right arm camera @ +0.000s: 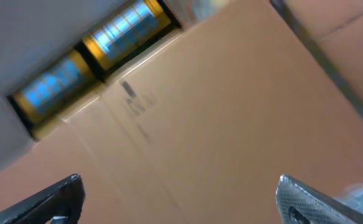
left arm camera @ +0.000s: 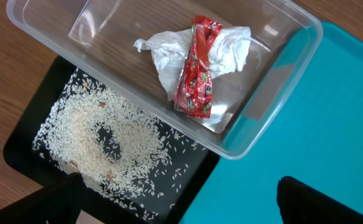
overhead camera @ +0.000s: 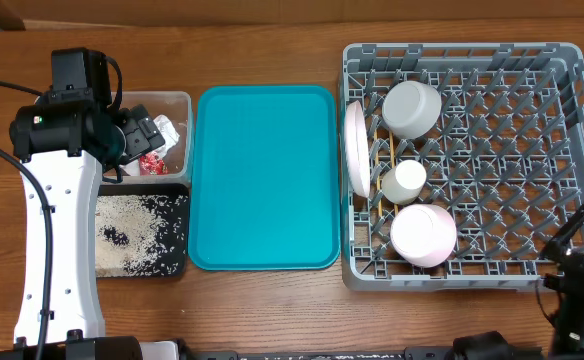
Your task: Sort waste into correct bins and load items into the dishwasher
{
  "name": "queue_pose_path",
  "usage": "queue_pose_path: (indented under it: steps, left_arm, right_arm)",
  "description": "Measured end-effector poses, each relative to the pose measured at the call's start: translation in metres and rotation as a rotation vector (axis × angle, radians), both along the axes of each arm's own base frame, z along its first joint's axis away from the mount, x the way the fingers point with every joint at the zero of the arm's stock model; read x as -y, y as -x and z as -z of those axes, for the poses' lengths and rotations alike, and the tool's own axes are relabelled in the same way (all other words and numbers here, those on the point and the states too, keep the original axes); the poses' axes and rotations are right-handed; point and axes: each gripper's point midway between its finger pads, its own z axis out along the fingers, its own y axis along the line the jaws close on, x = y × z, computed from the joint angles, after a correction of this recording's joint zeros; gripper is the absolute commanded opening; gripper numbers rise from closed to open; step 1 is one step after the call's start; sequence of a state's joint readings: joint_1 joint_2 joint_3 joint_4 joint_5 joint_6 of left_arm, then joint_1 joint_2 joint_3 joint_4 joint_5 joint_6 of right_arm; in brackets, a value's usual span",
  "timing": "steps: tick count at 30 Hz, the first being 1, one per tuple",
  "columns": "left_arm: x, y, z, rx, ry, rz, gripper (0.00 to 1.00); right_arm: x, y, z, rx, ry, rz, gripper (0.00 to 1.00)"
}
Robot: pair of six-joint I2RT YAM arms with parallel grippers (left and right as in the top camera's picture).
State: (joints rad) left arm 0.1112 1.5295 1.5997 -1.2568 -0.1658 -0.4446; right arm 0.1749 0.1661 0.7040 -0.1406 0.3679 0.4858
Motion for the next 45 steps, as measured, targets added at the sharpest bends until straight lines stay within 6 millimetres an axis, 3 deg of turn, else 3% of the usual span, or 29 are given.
queue_pose_path:
  steps: [2, 7, 10, 15, 24, 31, 45]
  left_arm:
    - [0.0, 0.0, 0.0, 0.0, 0.0, 0.0, 1.0]
    - [0.0, 0.0, 0.0, 0.0, 0.0, 0.0, 1.0]
    - [0.0, 0.0, 0.0, 0.0, 0.0, 0.0, 1.0]
    - [0.0, 0.0, 0.0, 0.0, 0.0, 0.0, 1.0]
    - [0.0, 0.0, 0.0, 0.0, 0.0, 0.0, 1.0]
    - [0.0, 0.0, 0.0, 0.0, 0.0, 0.0, 1.0]
    - [0.0, 0.0, 0.0, 0.0, 0.0, 0.0, 1.0]
  right_arm:
    - [-0.004, -0.004, 0.007, 0.048, 0.002, -0.019, 1.0]
    - [-0.018, -0.025, 0.048, 0.037, 0.044, -0.075, 1.0]
    - [-0.03, -0.047, 0.097, -0.05, 0.087, -0.132, 1.0]
    - [-0.039, -0.065, 0.152, -0.147, 0.117, -0.179, 1.0]
    - [-0.044, -0.081, 0.206, -0.266, 0.139, -0.208, 1.0]
    - [-0.045, -0.087, 0.264, -0.457, 0.136, -0.222, 1.0]
    - [-0.046, -0.087, 0.266, -0.468, 0.176, -0.223, 1.0]
